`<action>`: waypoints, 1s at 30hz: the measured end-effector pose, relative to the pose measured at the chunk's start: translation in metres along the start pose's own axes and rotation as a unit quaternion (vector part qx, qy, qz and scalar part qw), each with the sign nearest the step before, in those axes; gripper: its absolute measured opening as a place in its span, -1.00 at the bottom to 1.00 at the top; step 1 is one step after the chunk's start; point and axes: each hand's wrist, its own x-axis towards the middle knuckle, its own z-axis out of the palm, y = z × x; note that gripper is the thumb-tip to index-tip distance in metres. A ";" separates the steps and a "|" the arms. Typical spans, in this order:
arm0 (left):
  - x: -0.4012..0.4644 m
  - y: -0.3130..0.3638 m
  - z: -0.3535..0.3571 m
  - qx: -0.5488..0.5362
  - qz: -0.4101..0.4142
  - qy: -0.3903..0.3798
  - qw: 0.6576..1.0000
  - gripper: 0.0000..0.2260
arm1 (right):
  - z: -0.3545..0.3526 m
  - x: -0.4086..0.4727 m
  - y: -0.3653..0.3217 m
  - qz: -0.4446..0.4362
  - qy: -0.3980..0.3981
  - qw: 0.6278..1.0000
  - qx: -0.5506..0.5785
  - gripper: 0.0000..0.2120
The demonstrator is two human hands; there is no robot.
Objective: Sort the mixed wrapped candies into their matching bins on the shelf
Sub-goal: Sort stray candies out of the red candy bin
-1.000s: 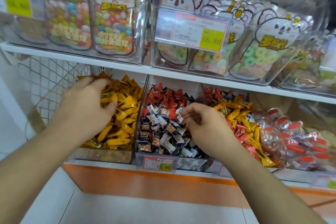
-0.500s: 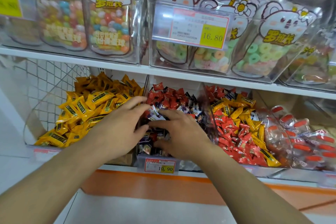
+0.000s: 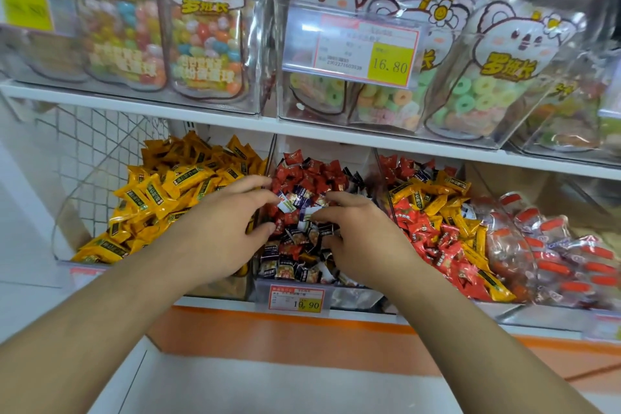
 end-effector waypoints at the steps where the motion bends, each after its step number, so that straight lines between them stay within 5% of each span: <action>1: -0.001 0.000 0.000 0.003 0.003 0.008 1.000 -0.62 | -0.001 -0.003 -0.001 -0.009 0.011 1.000 0.008 -0.58; 8: -0.010 0.014 0.008 -0.001 0.006 0.022 1.000 -0.67 | 0.004 -0.017 -0.008 -0.048 -0.029 0.998 0.026 -0.81; 15: -0.006 0.013 0.012 -0.007 -0.004 0.020 1.000 -0.67 | 0.015 -0.003 -0.006 -0.006 -0.048 0.999 -0.017 -0.68; 30: -0.002 0.011 0.008 -0.021 0.000 0.009 1.000 -0.72 | 0.020 0.003 -0.004 0.023 -0.023 0.998 0.056 -0.84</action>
